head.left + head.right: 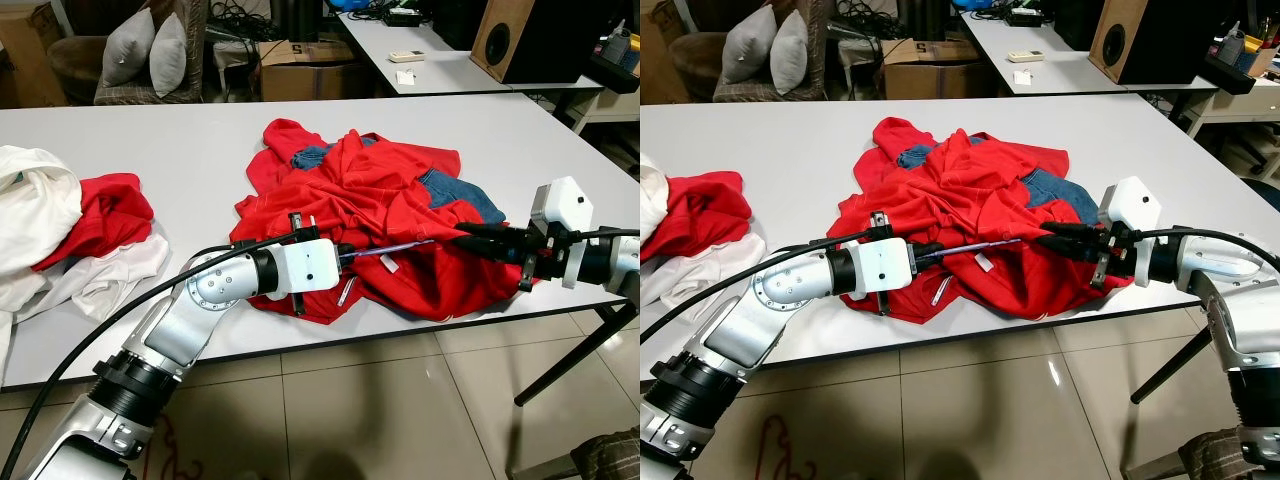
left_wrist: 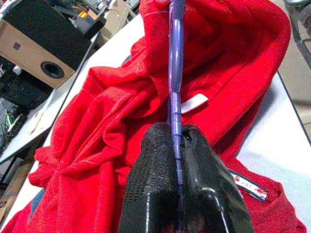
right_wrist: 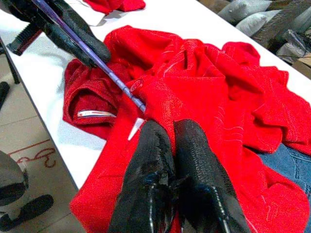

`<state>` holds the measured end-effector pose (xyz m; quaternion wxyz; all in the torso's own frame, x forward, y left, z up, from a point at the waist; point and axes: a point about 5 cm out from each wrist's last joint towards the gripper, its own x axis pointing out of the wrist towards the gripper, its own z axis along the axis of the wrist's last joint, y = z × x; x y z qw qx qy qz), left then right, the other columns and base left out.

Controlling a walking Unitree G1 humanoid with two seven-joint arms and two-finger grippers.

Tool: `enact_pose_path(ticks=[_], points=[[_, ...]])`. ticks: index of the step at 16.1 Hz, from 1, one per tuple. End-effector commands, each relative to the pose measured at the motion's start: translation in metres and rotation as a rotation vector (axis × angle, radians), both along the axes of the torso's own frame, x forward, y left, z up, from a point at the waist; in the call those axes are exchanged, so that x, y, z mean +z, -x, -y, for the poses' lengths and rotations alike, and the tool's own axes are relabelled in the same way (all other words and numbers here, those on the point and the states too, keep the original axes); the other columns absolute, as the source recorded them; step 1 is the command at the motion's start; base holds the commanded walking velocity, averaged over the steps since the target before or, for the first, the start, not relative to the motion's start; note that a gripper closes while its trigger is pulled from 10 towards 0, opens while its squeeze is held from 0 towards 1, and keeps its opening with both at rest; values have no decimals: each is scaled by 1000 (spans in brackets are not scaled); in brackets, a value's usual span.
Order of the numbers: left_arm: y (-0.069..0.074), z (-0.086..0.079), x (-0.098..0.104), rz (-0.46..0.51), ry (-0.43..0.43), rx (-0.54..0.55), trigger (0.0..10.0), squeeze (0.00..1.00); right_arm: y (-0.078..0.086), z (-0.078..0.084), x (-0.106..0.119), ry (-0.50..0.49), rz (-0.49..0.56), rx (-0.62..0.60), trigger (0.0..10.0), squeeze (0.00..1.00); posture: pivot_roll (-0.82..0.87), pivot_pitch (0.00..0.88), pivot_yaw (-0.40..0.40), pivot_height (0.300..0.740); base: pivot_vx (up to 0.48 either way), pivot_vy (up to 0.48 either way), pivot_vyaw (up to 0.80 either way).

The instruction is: Hang hanger

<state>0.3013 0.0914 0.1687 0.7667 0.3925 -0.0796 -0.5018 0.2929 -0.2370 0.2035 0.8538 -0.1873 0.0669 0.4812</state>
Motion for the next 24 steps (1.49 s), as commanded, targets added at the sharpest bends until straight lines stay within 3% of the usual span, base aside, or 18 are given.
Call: enact_pose_path(ticks=[1, 4, 7, 12, 16, 20, 21, 24], points=[[2, 3, 2, 13, -13, -19, 10000, 0, -2, -2, 3, 4, 7, 18, 0, 0, -10, 18, -7, 740, 0, 0, 0], [2, 3, 2, 12, -13, -21, 10000, 0, -2, -4, 4, -23, -3, 32, 0, 0, -10, 18, -7, 740, 0, 0, 0], [2, 2, 0, 11, -23, -20, 10000, 0, -5, -8, 24, -167, 24, 40, 0, 0, -10, 17, -8, 740, 0, 0, 0], [4, 4, -2, 12, -30, -28, 10000, 0, -10, -8, 33, -227, 45, 32, 0, 0, -11, 16, -9, 740, 0, 0, 0], [8, 8, -8, 12, -54, -59, 10000, 0, -28, -9, 42, -331, 77, -34, 0, 0, -10, 15, -9, 740, 0, 0, 0], [15, 24, -22, 12, -66, -114, 10000, 0, -51, -16, 48, -410, 80, -73, 0, 0, -7, 14, -13, 740, 0, 0, 0], [16, 28, -21, 25, -58, -127, 10000, 0, -55, -19, 47, -408, 73, -76, 0, 0, -6, 13, -14, 740, 0, 0, 0], [14, 40, 4, 116, 74, -133, 10000, 0, -67, -33, 33, -362, 23, -56, 0, 0, 4, 8, -24, 740, 0, 0, 0]])
